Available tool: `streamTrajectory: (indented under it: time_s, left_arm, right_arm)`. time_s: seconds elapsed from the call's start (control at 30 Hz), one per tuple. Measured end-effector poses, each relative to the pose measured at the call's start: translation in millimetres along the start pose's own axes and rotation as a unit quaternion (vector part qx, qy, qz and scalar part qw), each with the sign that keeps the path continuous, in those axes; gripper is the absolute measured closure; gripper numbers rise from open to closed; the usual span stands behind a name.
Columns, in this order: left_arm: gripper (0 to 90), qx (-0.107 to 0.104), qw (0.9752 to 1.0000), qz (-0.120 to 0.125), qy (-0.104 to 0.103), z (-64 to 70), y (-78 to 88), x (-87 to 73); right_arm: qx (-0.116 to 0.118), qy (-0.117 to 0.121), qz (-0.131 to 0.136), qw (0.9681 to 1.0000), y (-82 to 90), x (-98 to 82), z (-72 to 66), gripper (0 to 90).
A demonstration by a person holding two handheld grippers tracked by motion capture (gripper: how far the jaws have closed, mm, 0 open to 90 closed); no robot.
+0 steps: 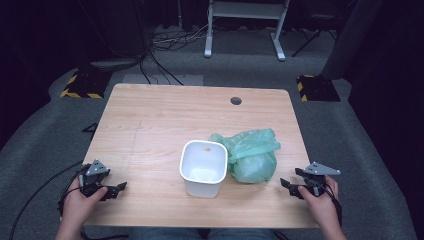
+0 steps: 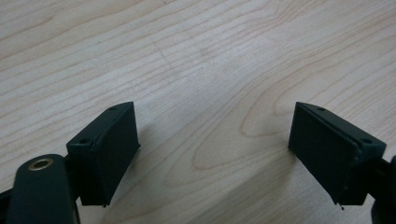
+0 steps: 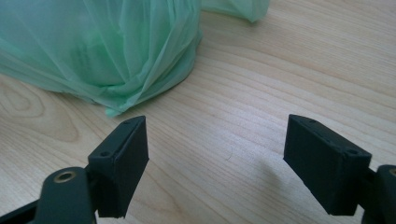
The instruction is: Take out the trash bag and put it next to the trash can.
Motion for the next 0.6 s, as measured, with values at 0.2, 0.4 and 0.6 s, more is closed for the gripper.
streamTrajectory:
  time_s: [0.2, 0.4, 0.6]
  left_arm:
    - [11.6, 0.005, 0.9995, 0.029, 0.007, -1.0, -6.0, 0.9]
    - [11.2, 0.006, 0.9995, 0.030, 0.008, -0.8, -6.2, 1.0]
    - [11.2, 0.007, 0.9995, 0.030, 0.007, -0.8, -6.3, 1.0]
  right_arm:
    - [-0.008, -0.002, 0.003, 1.0000, -6.1, -4.7, -0.5, 20.3]
    - [-0.016, 0.010, -0.016, 0.9997, -8.2, -9.2, 2.5, 20.1]
    - [-0.033, 0.003, -0.021, 0.9992, -9.9, -9.2, 4.6, 12.1]
Point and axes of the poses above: each handheld gripper's, and its own axes: y roughly backward along the jaws, x roughly out of its top, z roughly to its right, the point moved 6 cm from there along -y, roughly forward along the jaws, and after that the axes turned 1 degree about z, right-handed, at the moved point
